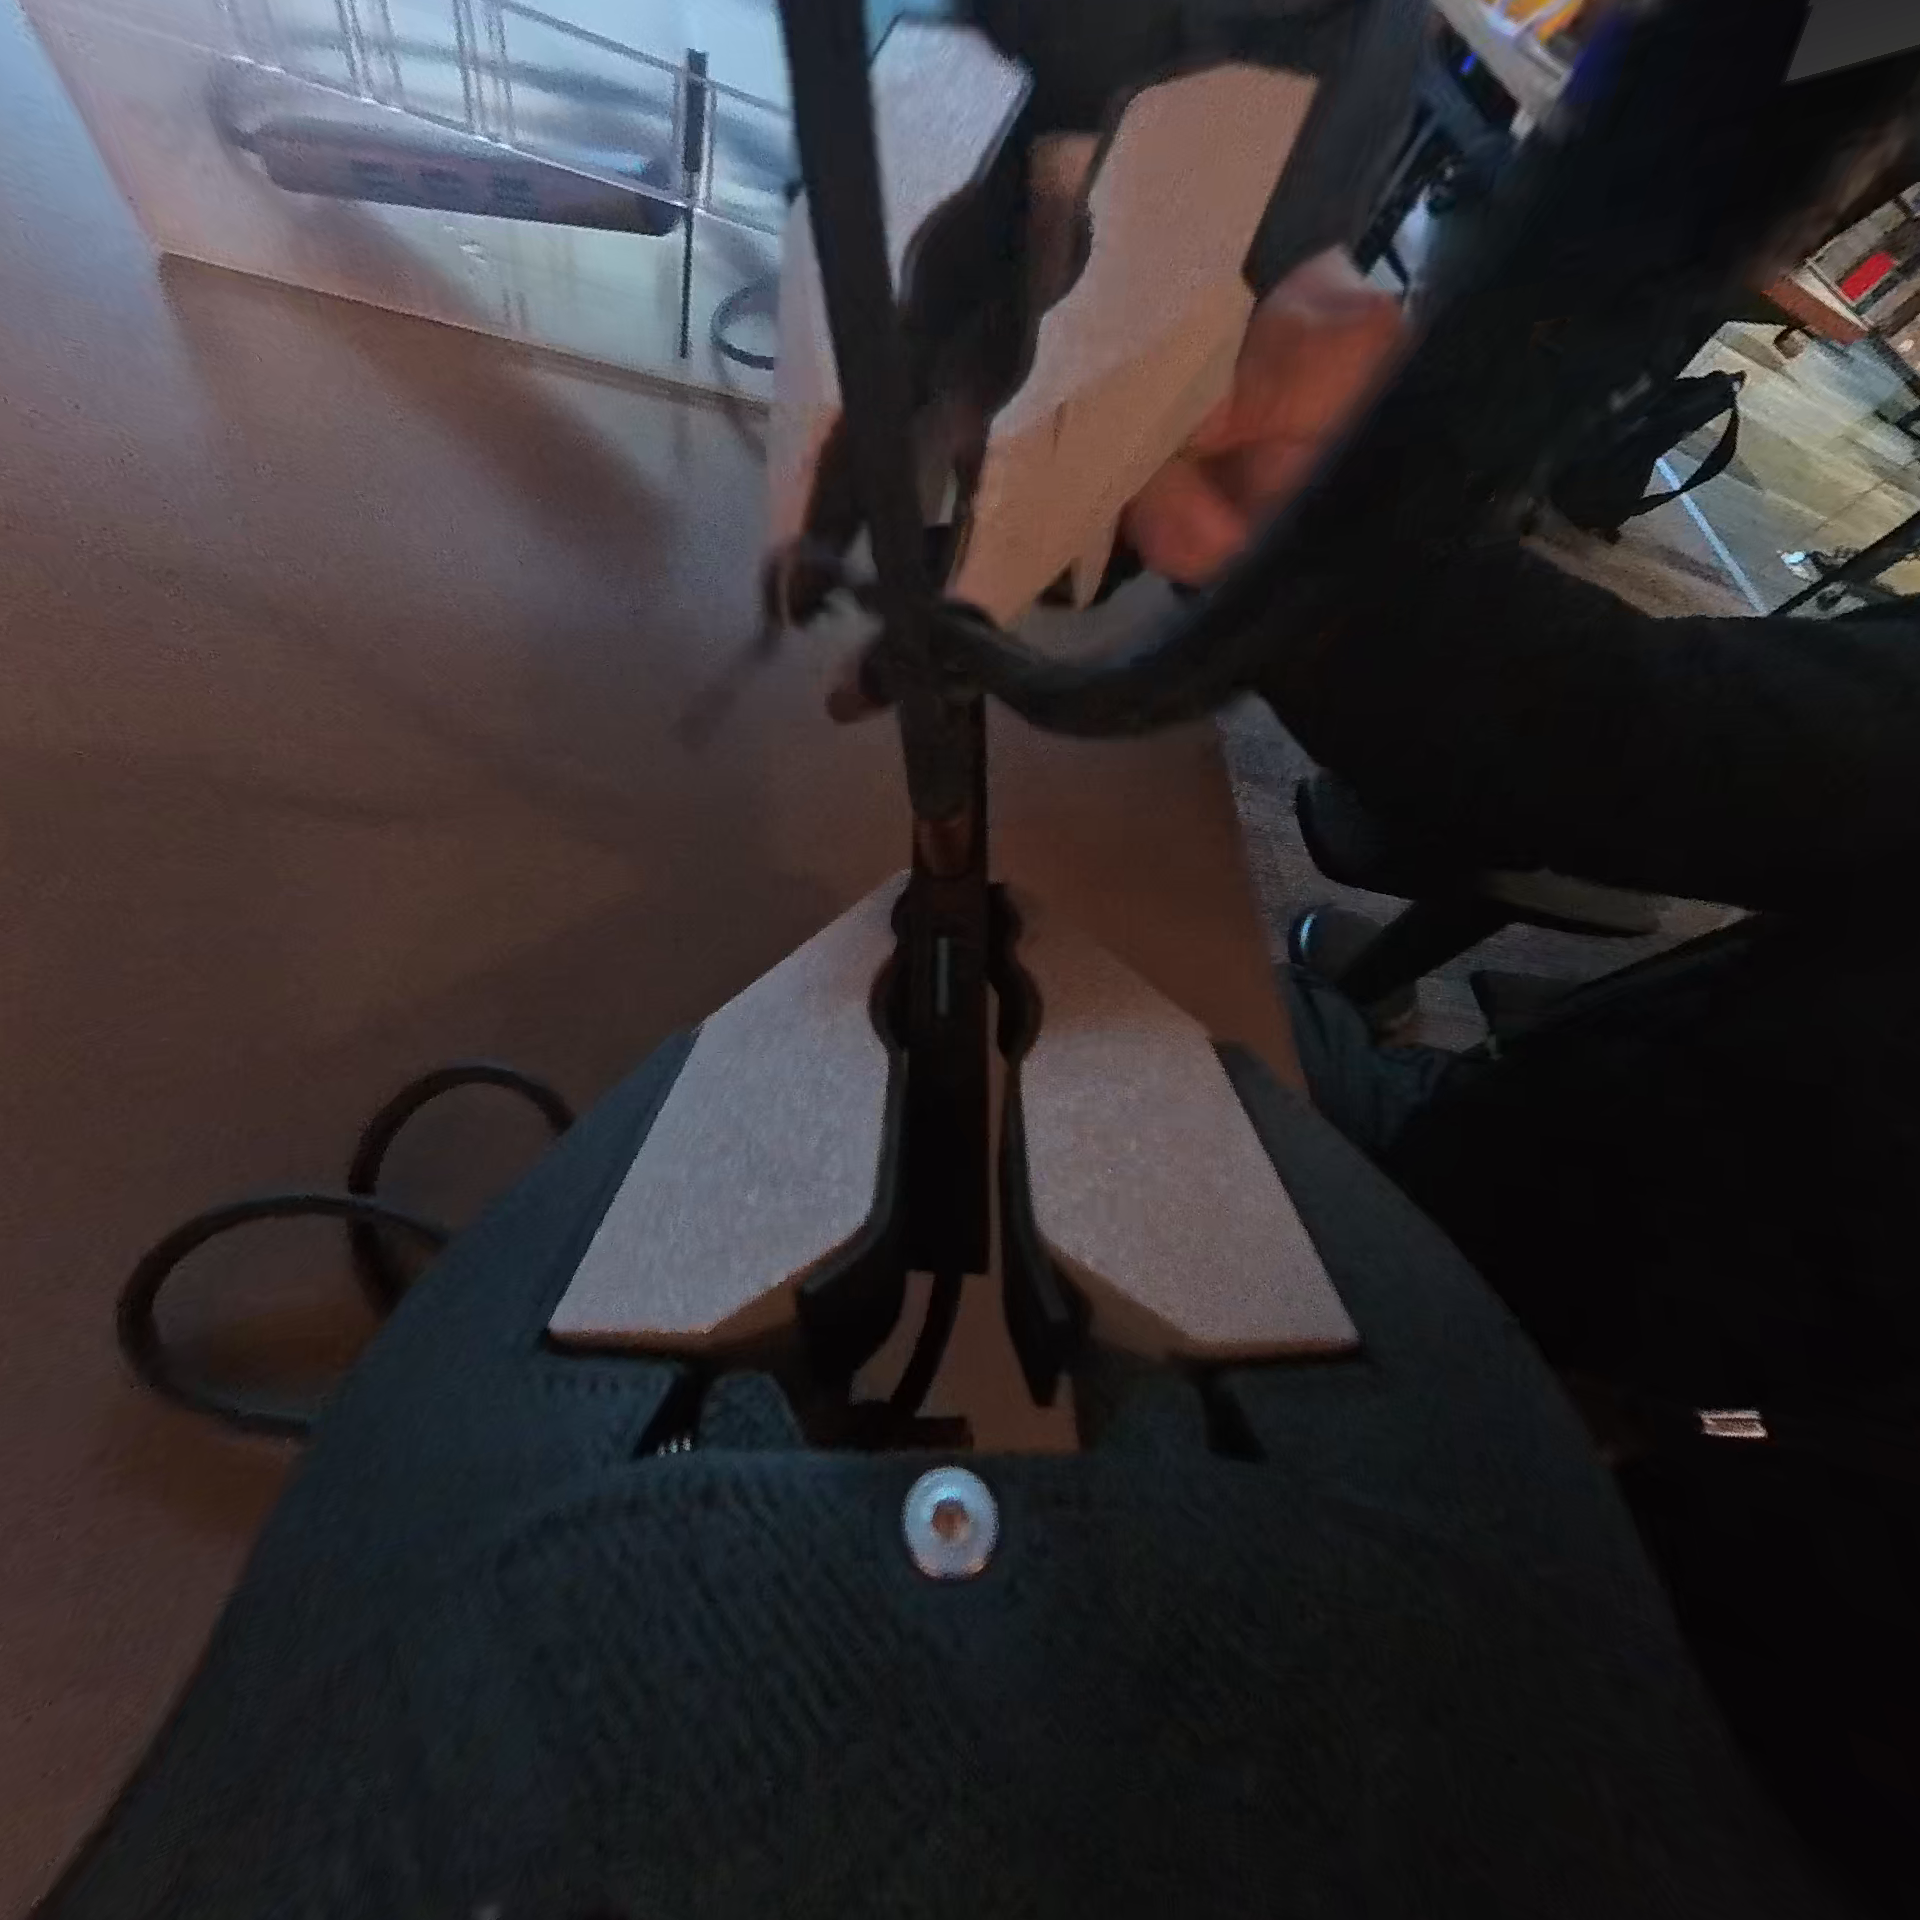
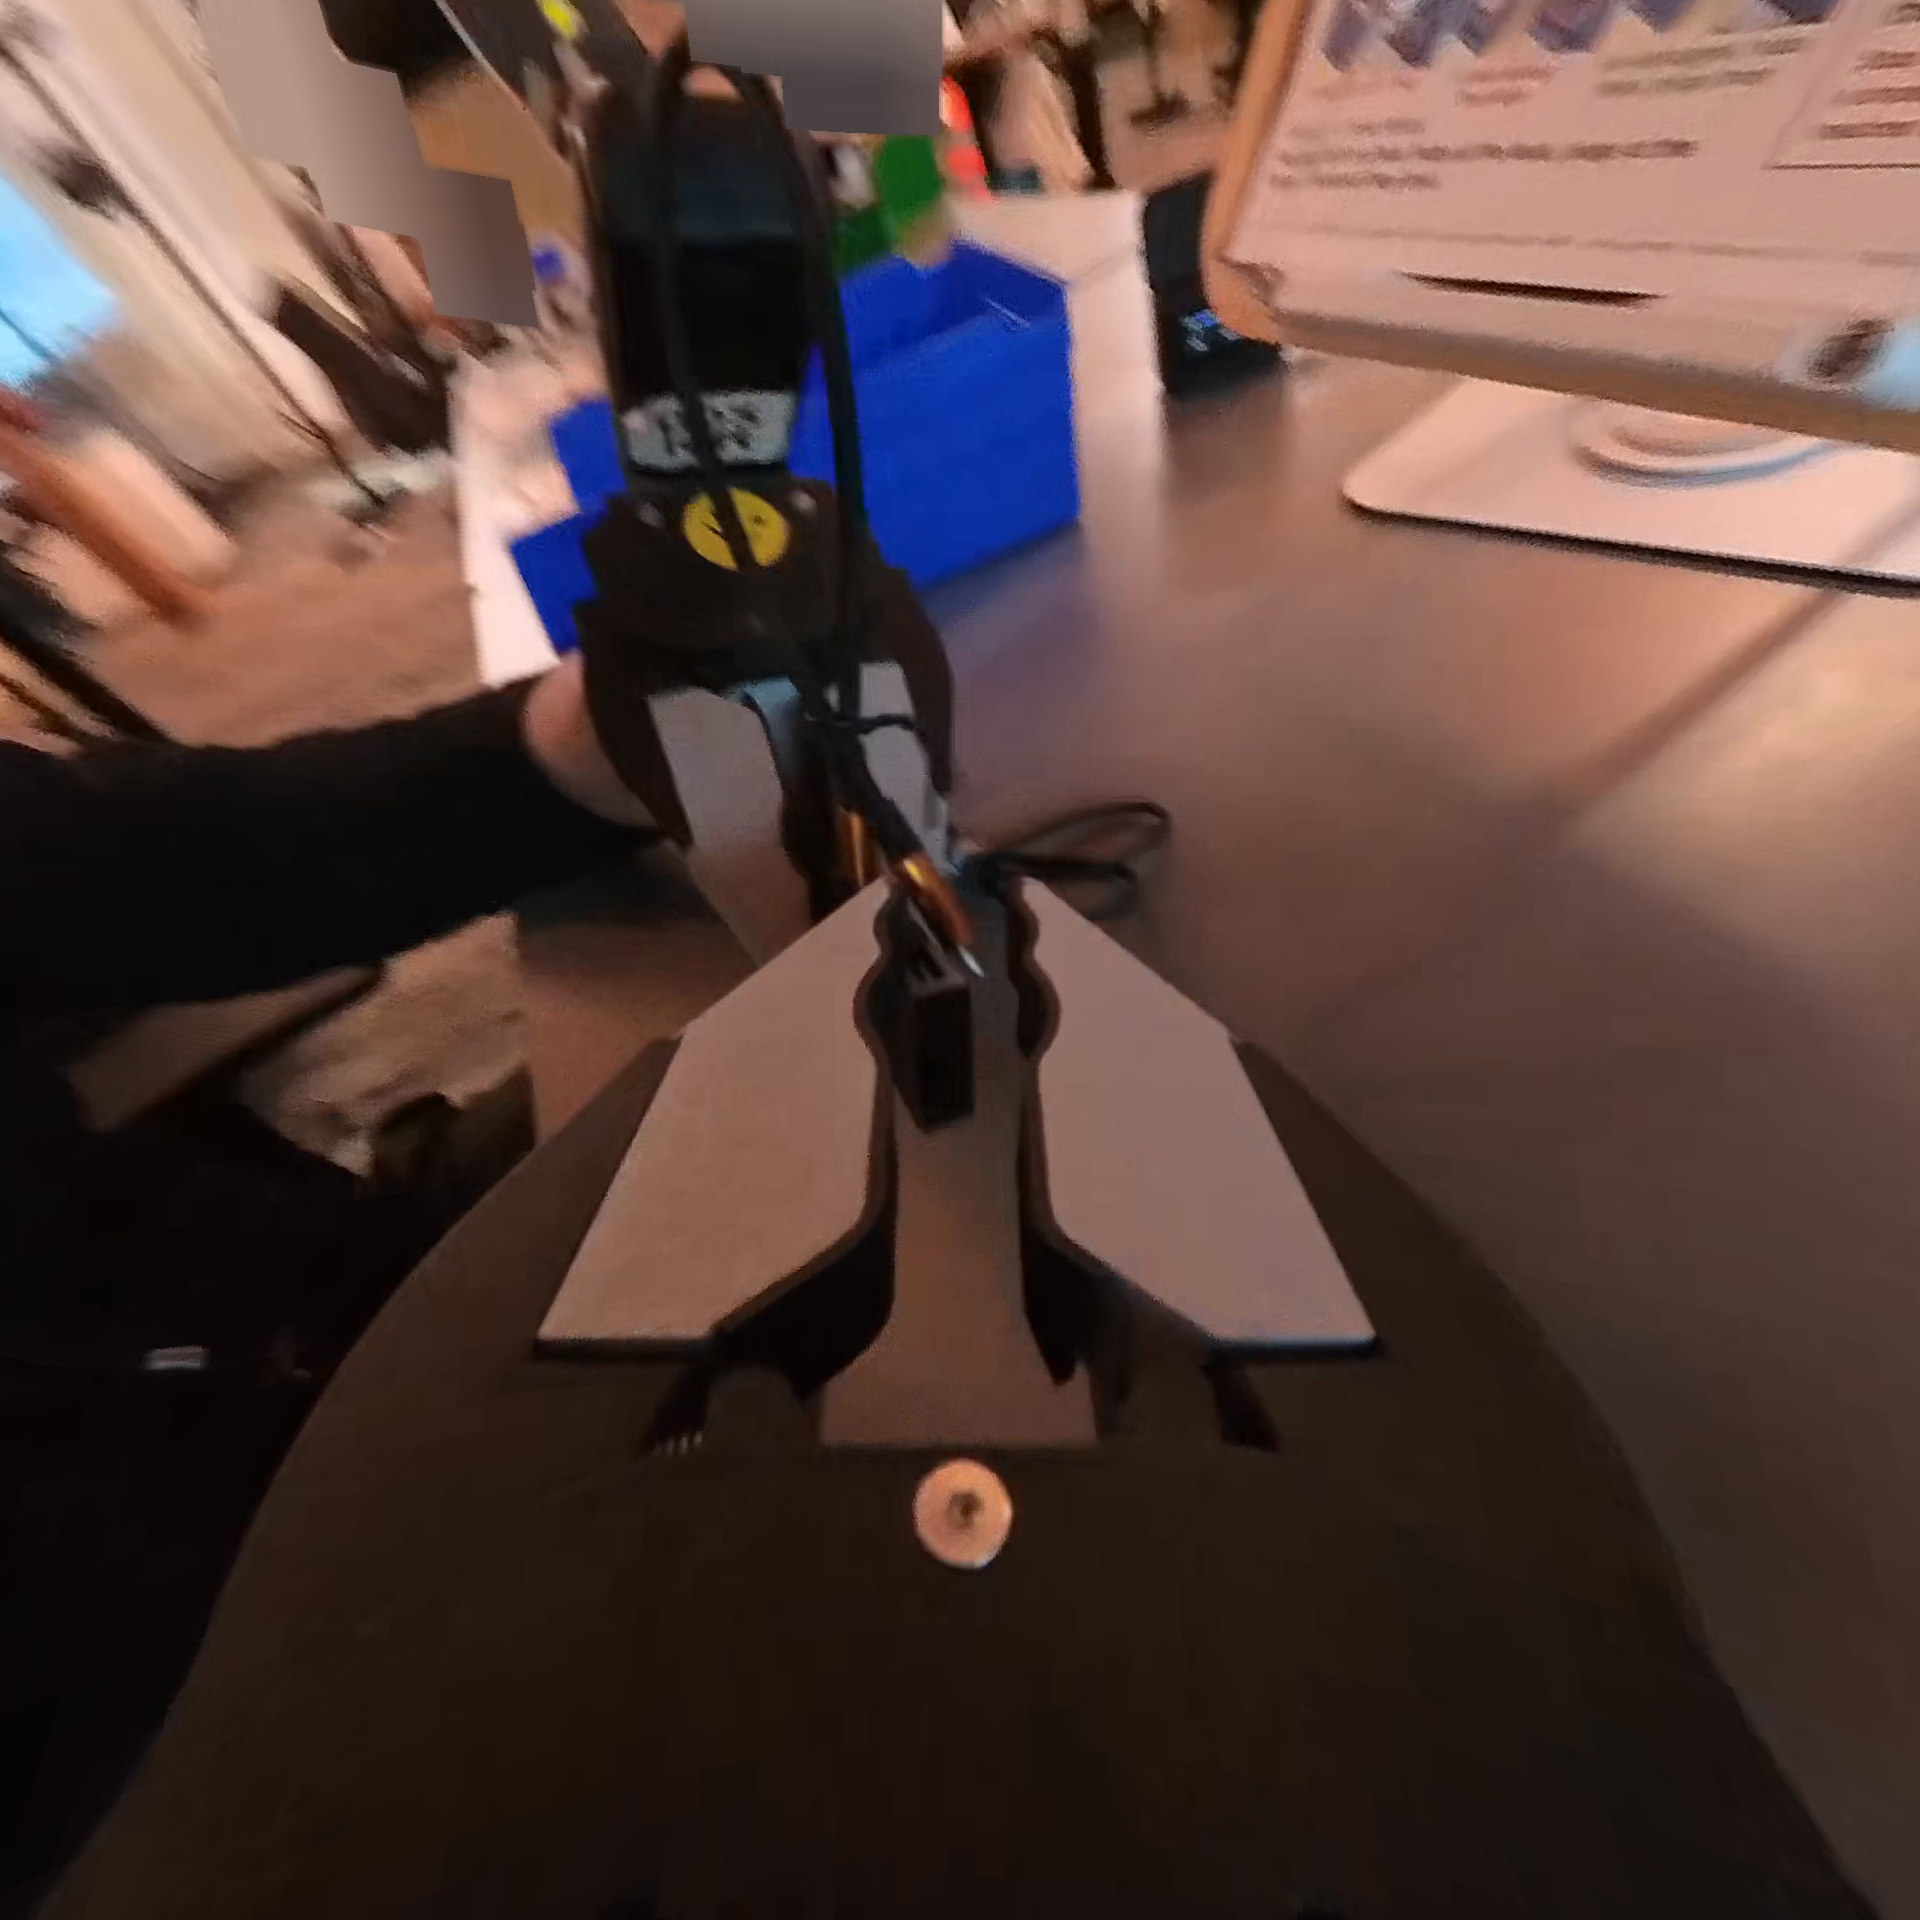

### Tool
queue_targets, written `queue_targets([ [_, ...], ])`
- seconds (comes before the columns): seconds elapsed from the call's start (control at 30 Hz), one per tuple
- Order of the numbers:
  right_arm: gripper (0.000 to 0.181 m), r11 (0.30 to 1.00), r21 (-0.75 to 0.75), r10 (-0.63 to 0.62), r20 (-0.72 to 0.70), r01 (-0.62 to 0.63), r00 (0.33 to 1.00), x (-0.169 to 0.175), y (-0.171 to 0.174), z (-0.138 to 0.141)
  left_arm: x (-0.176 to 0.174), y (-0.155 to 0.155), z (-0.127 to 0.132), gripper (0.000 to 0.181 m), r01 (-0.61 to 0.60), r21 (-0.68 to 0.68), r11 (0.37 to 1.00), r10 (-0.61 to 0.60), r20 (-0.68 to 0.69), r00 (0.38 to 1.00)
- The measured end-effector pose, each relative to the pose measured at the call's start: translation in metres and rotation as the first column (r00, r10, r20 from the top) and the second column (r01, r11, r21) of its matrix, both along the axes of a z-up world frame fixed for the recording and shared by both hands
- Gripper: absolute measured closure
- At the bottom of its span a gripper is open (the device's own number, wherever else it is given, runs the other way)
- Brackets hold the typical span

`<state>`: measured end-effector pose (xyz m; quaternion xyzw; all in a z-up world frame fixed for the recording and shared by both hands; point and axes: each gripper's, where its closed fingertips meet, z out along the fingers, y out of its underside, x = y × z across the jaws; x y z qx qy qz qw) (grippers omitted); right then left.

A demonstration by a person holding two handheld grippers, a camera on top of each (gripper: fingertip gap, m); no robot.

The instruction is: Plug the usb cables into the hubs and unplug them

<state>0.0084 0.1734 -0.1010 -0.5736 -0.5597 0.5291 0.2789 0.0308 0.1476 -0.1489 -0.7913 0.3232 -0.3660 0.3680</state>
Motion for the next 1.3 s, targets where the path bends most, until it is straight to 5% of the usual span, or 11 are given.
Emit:
queue_targets([
  [0.2, 0.171, 0.991, 0.117, 0.063, 0.041, -0.067, 0.997, 0.014, -0.019, 0.018, -0.01, 0.007, -0.004, 0.171, -0.053, -0.005, 0.999, 0.053, -0.032, 0.998],
  [0.5, 0.169, 0.935, 0.34, 0.021, 0.225, -0.099, 0.974, 0.0, -0.024, -0.023, 0.001, -0.004, -0.019, 0.171, 0.048, 0.04, 0.998, -0.04, -0.182, 0.982],
  [0.87, 0.175, 0.95, 0.256, 0.139, 0.172, -0.181, 0.975, -0.008, -0.033, -0.038, -0.005, -0.006, -0.038, 0.171, 0.051, 0.022, 0.998, -0.041, -0.312, 0.949],
  [1.2, 0.178, 0.982, 0.133, 0.126, 0.046, -0.131, 0.991, -0.019, -0.026, -0.037, -0.017, 0.0, -0.043, 0.171, 0.0, 0.016, 1.0, 0.005, -0.297, 0.955],
  [1.23, 0.178, 0.986, 0.109, 0.122, 0.006, -0.122, 0.993, -0.019, -0.025, -0.031, -0.017, 0.0, -0.04, 0.172, -0.003, 0.017, 1.0, 0.008, -0.28, 0.96],
  [1.3, 0.178, 0.983, -0.085, 0.128, -0.3, -0.16, 0.945, -0.014, -0.027, 0.02, -0.007, -0.003, -0.043, 0.172, 0.024, 0.005, 1.0, -0.022, -0.267, 0.964],
])
